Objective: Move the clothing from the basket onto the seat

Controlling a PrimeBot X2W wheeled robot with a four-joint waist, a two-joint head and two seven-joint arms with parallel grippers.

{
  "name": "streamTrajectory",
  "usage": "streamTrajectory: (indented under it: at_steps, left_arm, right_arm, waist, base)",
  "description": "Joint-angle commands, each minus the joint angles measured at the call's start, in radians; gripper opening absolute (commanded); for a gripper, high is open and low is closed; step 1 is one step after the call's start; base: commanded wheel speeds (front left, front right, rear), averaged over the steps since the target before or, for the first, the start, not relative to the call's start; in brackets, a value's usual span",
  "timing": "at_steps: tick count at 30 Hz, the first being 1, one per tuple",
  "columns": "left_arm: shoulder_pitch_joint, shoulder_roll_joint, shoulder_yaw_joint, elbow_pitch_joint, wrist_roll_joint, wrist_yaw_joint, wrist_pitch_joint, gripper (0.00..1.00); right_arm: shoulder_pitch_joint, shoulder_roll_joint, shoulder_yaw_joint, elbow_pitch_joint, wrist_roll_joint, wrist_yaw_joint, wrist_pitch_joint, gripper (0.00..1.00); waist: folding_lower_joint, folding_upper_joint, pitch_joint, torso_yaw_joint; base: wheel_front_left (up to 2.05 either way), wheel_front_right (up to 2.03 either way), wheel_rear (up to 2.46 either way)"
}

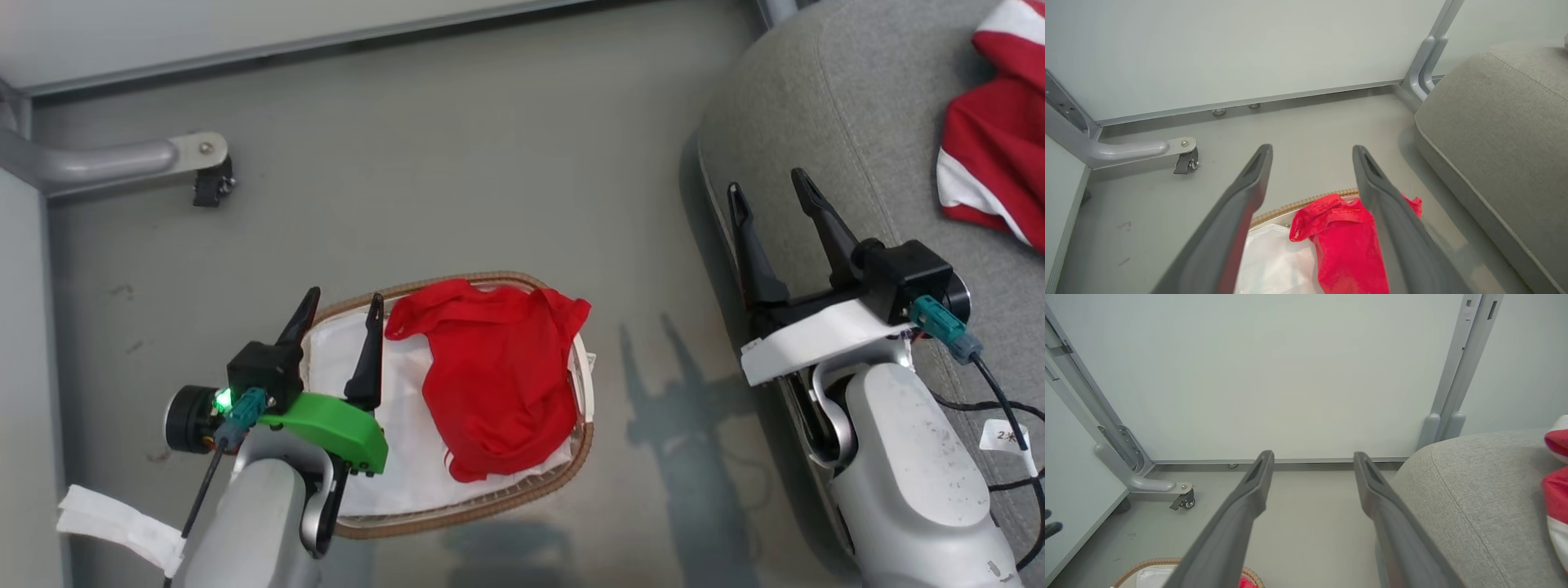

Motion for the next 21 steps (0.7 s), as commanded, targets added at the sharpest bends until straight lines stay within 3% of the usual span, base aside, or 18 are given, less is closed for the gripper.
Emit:
streamTrajectory:
  at_steps: [1,12,21]
  left_arm:
    - [-0.035,0.017,-0.006,0.013,-0.006,-0.002,0.001,1.0]
    - [-0.193,0.078,-0.107,0.169,-0.045,-0.002,0.001,1.0]
    - [-0.286,0.072,-0.202,0.383,-0.122,-0.002,0.001,1.0]
  right_arm:
    - [-0.018,-0.001,0.01,-0.014,0.009,-0.001,0.0,1.0]
    - [-0.074,-0.001,0.066,-0.079,0.048,-0.001,-0.001,1.0]
    - [-0.079,-0.001,0.073,-0.09,0.064,-0.001,0.0,1.0]
  waist:
    - [0.0,0.0,0.132,-0.093]
    - [0.0,0.0,0.303,-0.179]
    - [0.0,0.0,0.381,-0.192]
  base:
    - [0.0,0.0,0.0]
    - [0.0,0.0,0.0]
    - [0.0,0.0,0.0]
